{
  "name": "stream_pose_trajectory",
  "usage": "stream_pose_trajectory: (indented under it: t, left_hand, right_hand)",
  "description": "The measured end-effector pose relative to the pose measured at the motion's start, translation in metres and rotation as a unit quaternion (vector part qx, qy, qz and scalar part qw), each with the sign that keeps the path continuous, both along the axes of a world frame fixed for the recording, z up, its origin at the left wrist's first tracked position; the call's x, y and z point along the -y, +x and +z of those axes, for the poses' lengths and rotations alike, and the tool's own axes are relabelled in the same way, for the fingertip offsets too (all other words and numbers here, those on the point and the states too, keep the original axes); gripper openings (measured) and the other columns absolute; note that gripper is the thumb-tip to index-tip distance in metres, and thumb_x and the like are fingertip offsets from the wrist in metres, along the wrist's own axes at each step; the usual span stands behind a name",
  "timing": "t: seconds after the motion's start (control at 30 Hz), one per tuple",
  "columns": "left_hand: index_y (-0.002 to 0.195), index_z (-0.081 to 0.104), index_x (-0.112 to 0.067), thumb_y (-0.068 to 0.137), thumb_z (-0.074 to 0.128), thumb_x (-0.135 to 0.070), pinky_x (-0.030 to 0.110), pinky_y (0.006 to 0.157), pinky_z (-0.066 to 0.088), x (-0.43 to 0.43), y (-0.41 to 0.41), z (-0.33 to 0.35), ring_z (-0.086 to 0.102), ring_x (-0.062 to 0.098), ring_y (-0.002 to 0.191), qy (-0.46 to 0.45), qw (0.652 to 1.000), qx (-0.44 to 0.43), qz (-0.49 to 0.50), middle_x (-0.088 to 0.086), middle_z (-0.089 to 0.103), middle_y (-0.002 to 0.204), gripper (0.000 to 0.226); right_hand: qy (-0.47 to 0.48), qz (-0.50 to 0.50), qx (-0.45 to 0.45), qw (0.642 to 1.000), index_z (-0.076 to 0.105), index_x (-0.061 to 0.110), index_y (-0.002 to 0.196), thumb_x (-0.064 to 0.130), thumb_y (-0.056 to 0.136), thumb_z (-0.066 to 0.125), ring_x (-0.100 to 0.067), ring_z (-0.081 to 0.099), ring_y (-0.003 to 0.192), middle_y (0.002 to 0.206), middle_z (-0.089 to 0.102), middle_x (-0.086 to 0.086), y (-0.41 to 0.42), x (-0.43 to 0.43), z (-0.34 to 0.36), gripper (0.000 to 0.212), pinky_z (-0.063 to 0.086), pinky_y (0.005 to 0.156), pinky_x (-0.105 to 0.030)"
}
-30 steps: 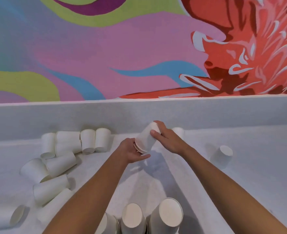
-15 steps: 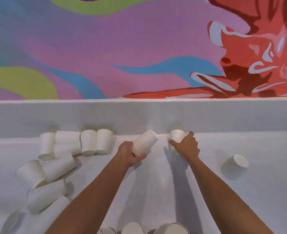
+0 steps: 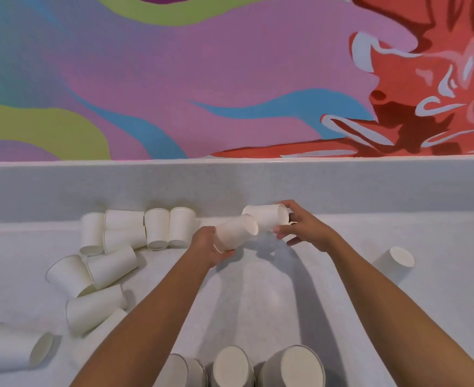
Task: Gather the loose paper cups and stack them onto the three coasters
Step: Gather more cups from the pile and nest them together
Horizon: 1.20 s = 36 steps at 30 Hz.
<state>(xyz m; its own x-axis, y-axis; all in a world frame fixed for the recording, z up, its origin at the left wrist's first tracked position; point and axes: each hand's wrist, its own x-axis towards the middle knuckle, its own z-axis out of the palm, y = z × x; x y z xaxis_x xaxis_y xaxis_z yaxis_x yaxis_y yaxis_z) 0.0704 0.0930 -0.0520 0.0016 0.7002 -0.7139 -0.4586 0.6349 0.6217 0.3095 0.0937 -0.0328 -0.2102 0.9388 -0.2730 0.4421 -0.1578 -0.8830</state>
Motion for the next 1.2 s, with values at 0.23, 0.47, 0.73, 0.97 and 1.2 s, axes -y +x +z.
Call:
stream_pose_trajectory:
  t: [0.23, 0.47, 0.73, 0.97, 1.2]
  left_hand:
    - [0.101, 0.046, -0.005, 0.094, 0.046, -0.001, 0.053, 0.090, 0.046, 0.018, -0.001, 0.012, 0.043, 0.037, 0.114, 0.027, 0.999, 0.003, 0.022, 0.017, 0.044, 0.120, 0.008]
    - [0.112, 0.039, -0.010, 0.098, 0.041, -0.010, 0.044, 0.078, 0.050, 0.023, -0.003, 0.021, 0.048, 0.031, 0.106, 0.048, 0.998, -0.034, 0.024, 0.020, 0.041, 0.146, 0.014]
    - [0.131, 0.040, -0.005, 0.093, 0.047, -0.003, 0.052, 0.073, 0.049, 0.033, 0.002, 0.025, 0.041, 0.042, 0.127, 0.037, 0.999, 0.002, 0.017, 0.020, 0.040, 0.141, 0.039]
    - [0.128, 0.041, -0.004, 0.096, 0.043, -0.003, 0.053, 0.074, 0.051, 0.034, 0.012, 0.035, 0.045, 0.042, 0.123, 0.047, 0.999, 0.002, 0.005, 0.020, 0.044, 0.138, 0.032]
    - [0.135, 0.036, -0.015, 0.099, 0.044, -0.039, 0.057, 0.095, 0.042, 0.033, 0.026, 0.047, 0.046, 0.039, 0.117, 0.039, 0.998, 0.046, -0.006, 0.018, 0.044, 0.135, 0.044]
  right_hand:
    - [0.055, -0.063, 0.014, 0.996, 0.051, 0.036, 0.112, 0.033, 0.078, 0.076, -0.019, 0.064, 0.097, 0.108, 0.059, 0.003, 0.007, 0.020, 0.015, 0.042, 0.058, 0.075, -0.038]
    - [0.105, -0.079, -0.009, 0.991, 0.049, 0.025, 0.115, 0.034, 0.085, 0.069, -0.021, 0.061, 0.098, 0.114, 0.057, 0.001, -0.001, 0.027, 0.042, 0.037, 0.060, 0.077, -0.034]
    - [0.135, -0.116, -0.082, 0.981, 0.047, 0.024, 0.120, 0.029, 0.087, 0.068, -0.024, 0.057, 0.107, 0.118, 0.054, 0.001, -0.017, 0.034, 0.053, 0.040, 0.060, 0.076, -0.034]
    - [0.152, -0.165, -0.140, 0.964, 0.046, 0.025, 0.122, 0.027, 0.087, 0.068, -0.024, 0.058, 0.108, 0.122, 0.052, -0.002, -0.030, 0.036, 0.056, 0.041, 0.061, 0.071, -0.030]
    - [0.178, -0.098, -0.001, 0.979, 0.042, 0.030, 0.124, 0.035, 0.085, 0.069, -0.020, 0.058, 0.102, 0.117, 0.051, 0.006, -0.042, 0.037, 0.044, 0.048, 0.058, 0.069, -0.024]
